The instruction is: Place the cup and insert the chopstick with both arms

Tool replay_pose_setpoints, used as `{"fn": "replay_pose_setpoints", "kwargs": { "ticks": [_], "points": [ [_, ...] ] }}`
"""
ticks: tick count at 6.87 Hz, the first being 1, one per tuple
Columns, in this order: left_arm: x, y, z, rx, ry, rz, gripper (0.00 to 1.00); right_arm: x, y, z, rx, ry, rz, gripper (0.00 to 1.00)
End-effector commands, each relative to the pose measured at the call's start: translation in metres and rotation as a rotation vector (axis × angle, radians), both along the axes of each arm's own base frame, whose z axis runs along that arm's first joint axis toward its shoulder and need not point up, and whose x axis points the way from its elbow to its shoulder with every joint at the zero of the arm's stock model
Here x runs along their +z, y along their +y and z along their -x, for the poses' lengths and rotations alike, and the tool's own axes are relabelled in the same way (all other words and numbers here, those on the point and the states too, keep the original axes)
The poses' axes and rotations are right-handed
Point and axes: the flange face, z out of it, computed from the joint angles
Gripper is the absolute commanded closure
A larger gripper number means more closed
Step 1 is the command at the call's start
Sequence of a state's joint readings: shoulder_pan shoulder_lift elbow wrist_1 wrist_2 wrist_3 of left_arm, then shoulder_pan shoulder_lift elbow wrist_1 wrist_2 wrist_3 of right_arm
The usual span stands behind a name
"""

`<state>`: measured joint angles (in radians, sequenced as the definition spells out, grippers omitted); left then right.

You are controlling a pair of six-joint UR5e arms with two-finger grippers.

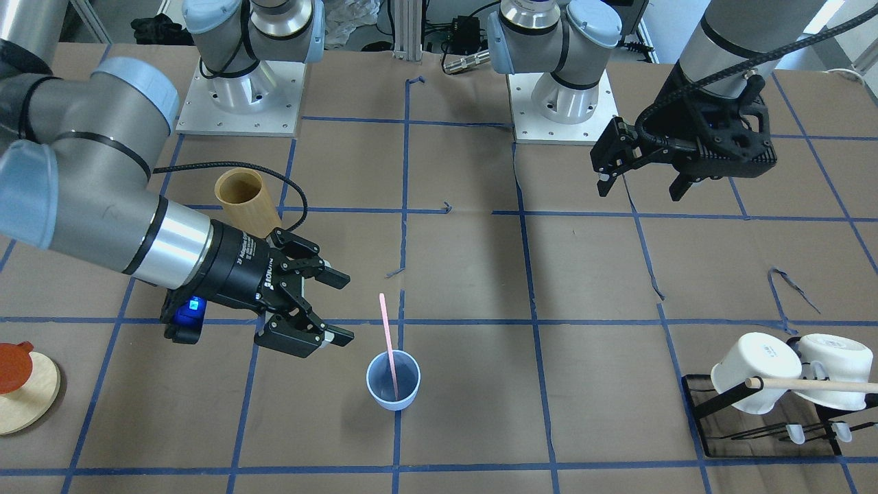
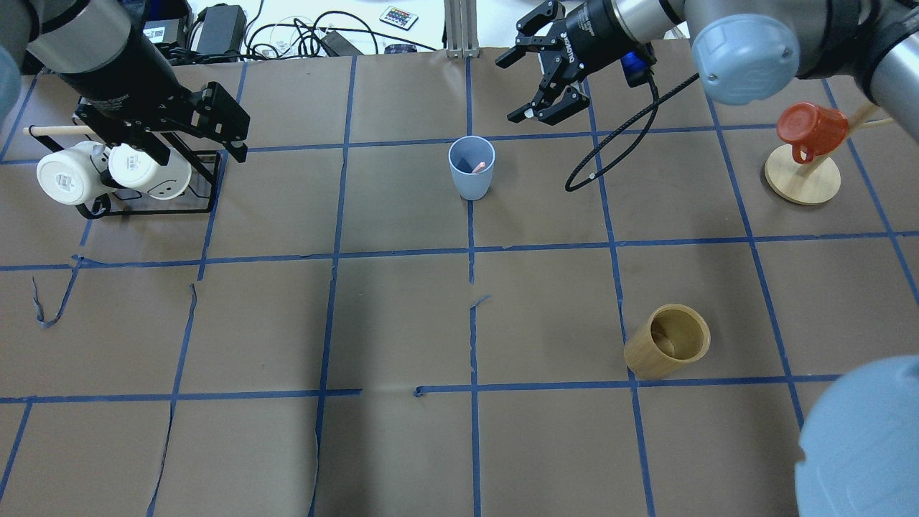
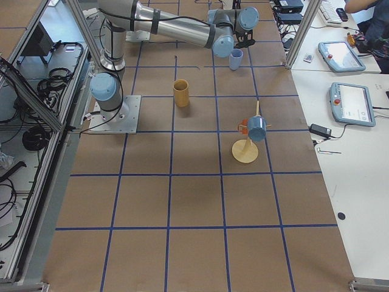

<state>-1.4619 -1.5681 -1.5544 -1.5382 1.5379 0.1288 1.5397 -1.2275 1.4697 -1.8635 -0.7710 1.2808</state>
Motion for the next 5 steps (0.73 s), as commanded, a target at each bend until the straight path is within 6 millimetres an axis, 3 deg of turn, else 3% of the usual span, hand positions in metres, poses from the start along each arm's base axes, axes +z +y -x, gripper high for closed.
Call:
{"fn": "replay_pose_setpoints", "kwargs": {
  "ticks": [1, 2, 4, 5],
  "points": [
    [0.004, -0.001, 0.0, 0.0, 0.0, 0.008, 0.0, 0.026, 0.018, 0.007, 0.092, 0.134, 0.116, 0.14],
    [0.005, -0.001, 0.0, -0.002, -0.002, 0.01, 0.0, 0.031, 0.031, 0.014, 0.192, 0.213, 0.135, 0.14],
    [0.005, 0.0, 0.0, -0.003, -0.002, 0.01, 0.0, 0.055, 0.084, 0.044, 0.61, 0.486, 0.219, 0.07],
    [0.006, 0.0, -0.001, 0.0, -0.011, 0.012, 0.0, 0.076, 0.108, 0.057, 0.716, 0.612, 0.222, 0.04]
  ]
}}
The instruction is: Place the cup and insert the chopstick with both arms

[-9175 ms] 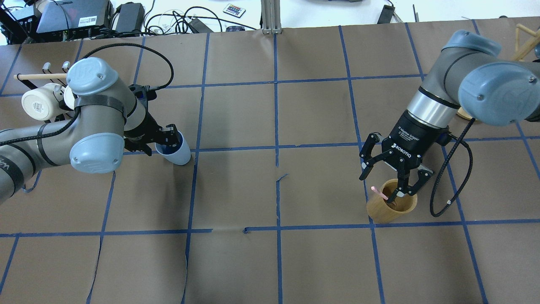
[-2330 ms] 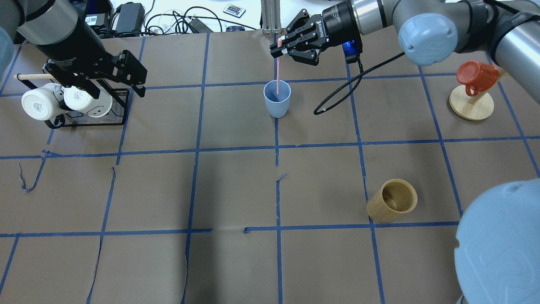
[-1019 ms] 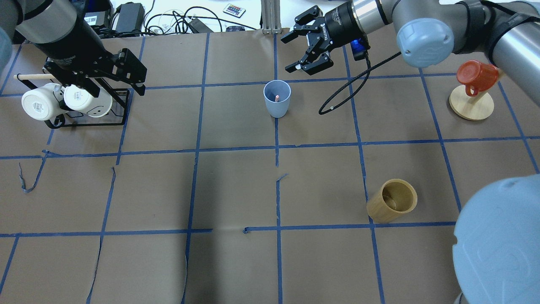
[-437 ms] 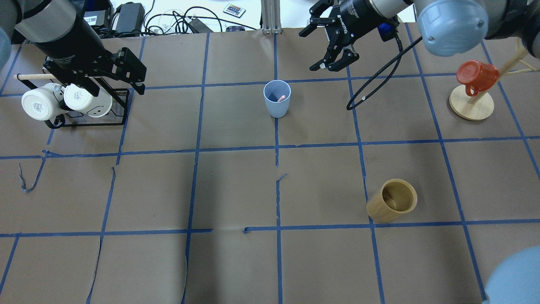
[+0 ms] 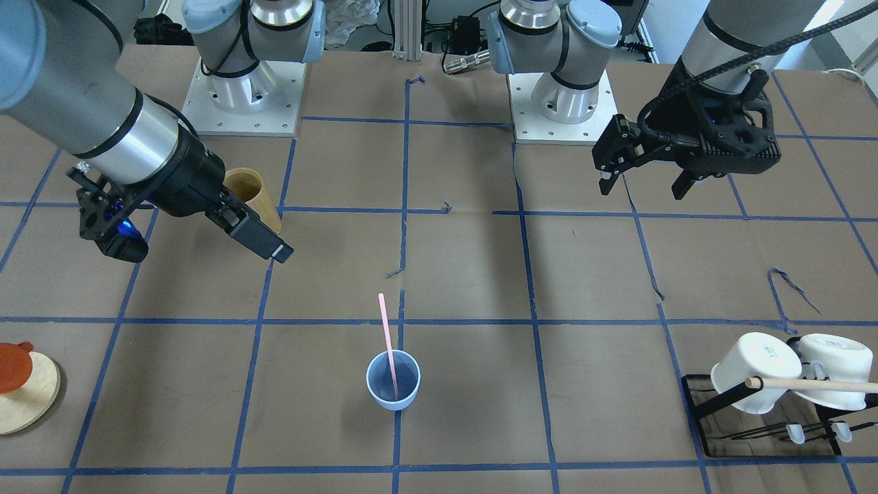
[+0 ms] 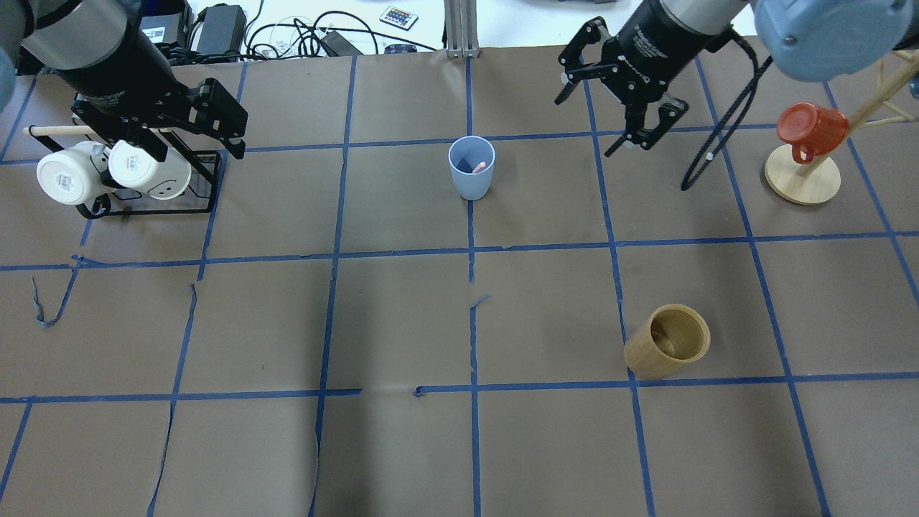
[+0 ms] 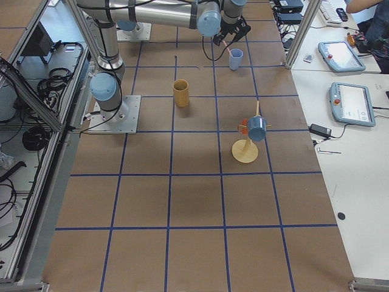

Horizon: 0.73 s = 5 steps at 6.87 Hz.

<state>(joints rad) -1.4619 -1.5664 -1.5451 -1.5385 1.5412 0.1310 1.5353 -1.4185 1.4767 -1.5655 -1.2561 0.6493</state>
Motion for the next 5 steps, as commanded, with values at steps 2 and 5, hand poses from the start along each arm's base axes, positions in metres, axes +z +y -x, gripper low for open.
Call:
{"fn": "replay_pose_setpoints", "kwargs": {
  "ticks": [2, 5],
  "points": [
    [0.009, 0.003, 0.0, 0.018, -0.007, 0.018, 0.0, 0.03, 0.042, 0.031, 0.461, 0.271, 0.035, 0.0],
    [-0.002, 0.0, -0.002, 0.009, -0.006, -0.005, 0.0, 0.075, 0.089, 0.036, 0.742, 0.343, 0.121, 0.0]
  ]
}}
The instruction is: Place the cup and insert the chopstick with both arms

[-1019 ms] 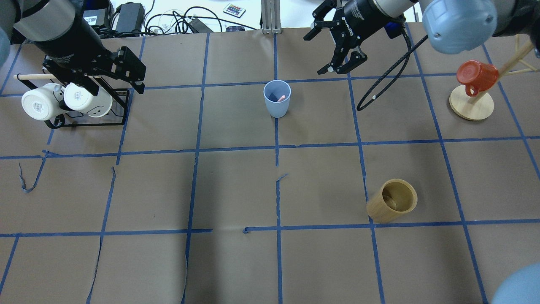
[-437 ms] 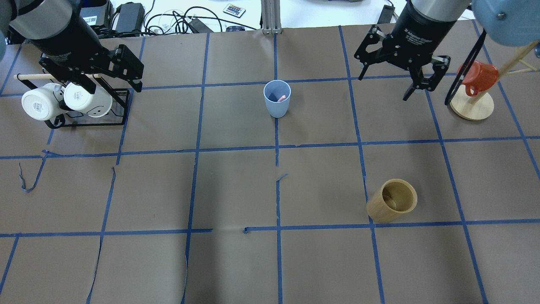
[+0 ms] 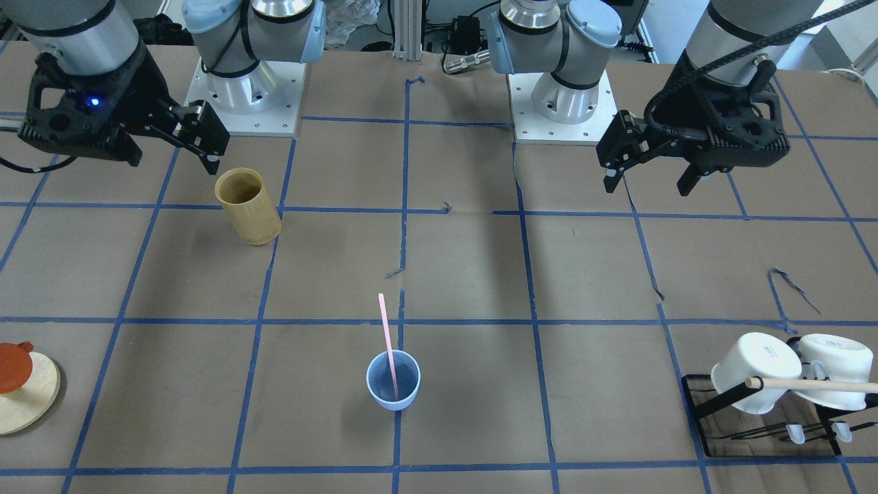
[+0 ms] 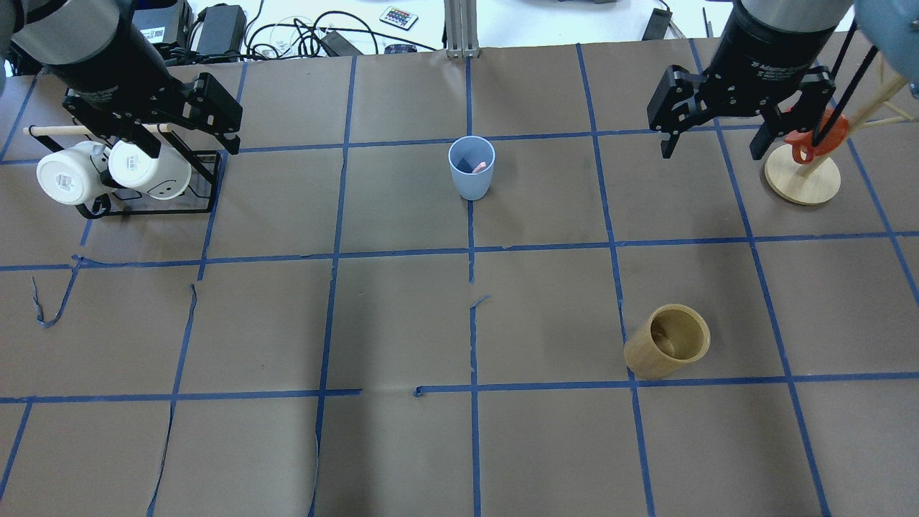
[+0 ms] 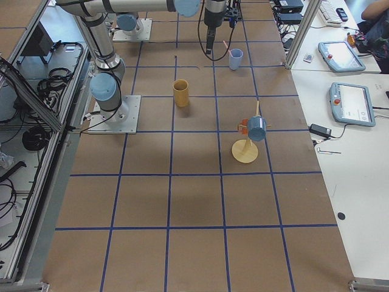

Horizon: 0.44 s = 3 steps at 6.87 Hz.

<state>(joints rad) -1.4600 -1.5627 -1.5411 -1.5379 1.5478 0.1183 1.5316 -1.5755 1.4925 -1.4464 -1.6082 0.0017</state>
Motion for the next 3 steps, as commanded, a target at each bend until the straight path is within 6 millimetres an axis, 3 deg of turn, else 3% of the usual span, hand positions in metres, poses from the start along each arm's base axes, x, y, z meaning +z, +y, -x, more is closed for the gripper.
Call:
{"fn": "replay_pose_setpoints", "kwargs": {
  "ticks": [1, 3],
  "points": [
    [-0.01, -0.002, 0.0, -0.008, 0.005, -0.021, 0.0, 0.016, 0.044, 0.004, 0.115, 0.05, -0.014, 0.0],
    [0.0, -0.001, 0.001, -0.016, 0.007, 0.006, 0.0, 0.004, 0.049, 0.001, 0.104, 0.037, -0.015, 0.0]
  ]
}}
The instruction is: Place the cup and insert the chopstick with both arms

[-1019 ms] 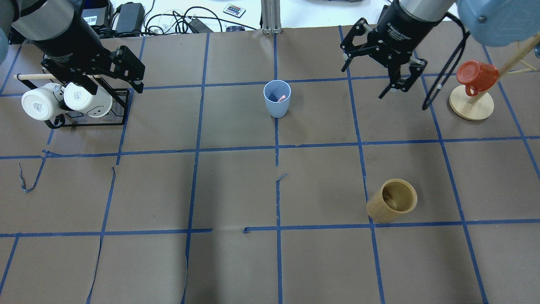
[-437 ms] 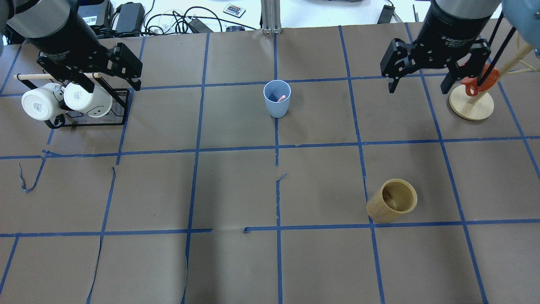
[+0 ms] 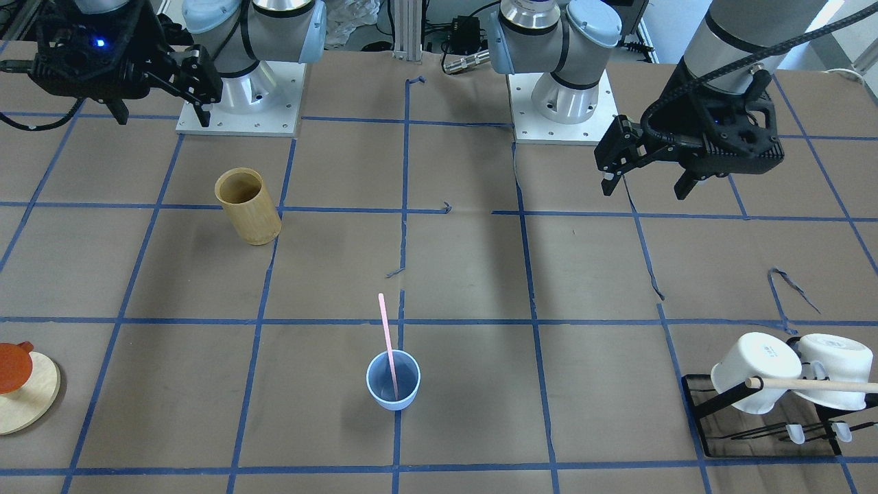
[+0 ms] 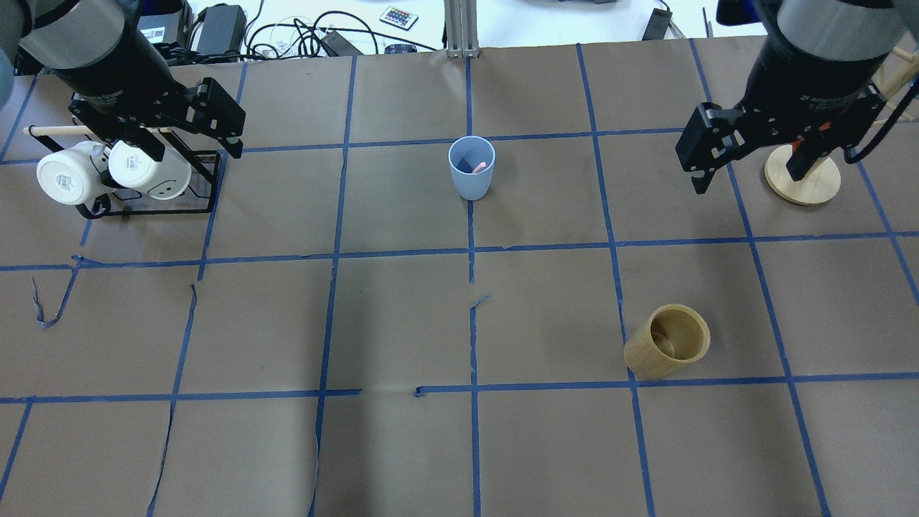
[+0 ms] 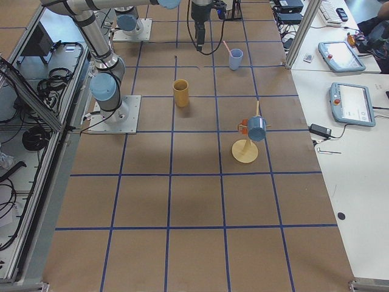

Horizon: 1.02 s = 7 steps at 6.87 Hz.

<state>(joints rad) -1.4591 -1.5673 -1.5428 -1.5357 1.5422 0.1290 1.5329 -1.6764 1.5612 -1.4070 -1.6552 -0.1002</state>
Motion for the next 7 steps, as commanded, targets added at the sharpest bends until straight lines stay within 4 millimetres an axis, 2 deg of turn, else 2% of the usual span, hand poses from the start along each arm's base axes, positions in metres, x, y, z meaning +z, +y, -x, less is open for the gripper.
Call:
{"fn": "replay_pose_setpoints", "kwargs": {
  "ticks": [1, 3, 5, 7],
  "points": [
    [0.001, -0.004, 0.001, -0.009, 0.003, 0.015, 0.0, -0.01, -0.001, -0.003, -0.004, -0.007, 0.022, 0.0],
    [0.0, 0.0, 0.001, -0.008, 0.003, 0.015, 0.0, -0.022, -0.007, -0.005, -0.056, -0.015, 0.045, 0.0],
    [0.008, 0.0, 0.003, -0.007, 0.009, 0.033, 0.0, -0.022, -0.007, -0.005, -0.06, -0.015, 0.045, 0.0],
    [0.004, 0.0, 0.007, 0.0, 0.046, 0.027, 0.0, -0.023, -0.007, -0.005, -0.06, -0.015, 0.043, 0.0]
  ]
}}
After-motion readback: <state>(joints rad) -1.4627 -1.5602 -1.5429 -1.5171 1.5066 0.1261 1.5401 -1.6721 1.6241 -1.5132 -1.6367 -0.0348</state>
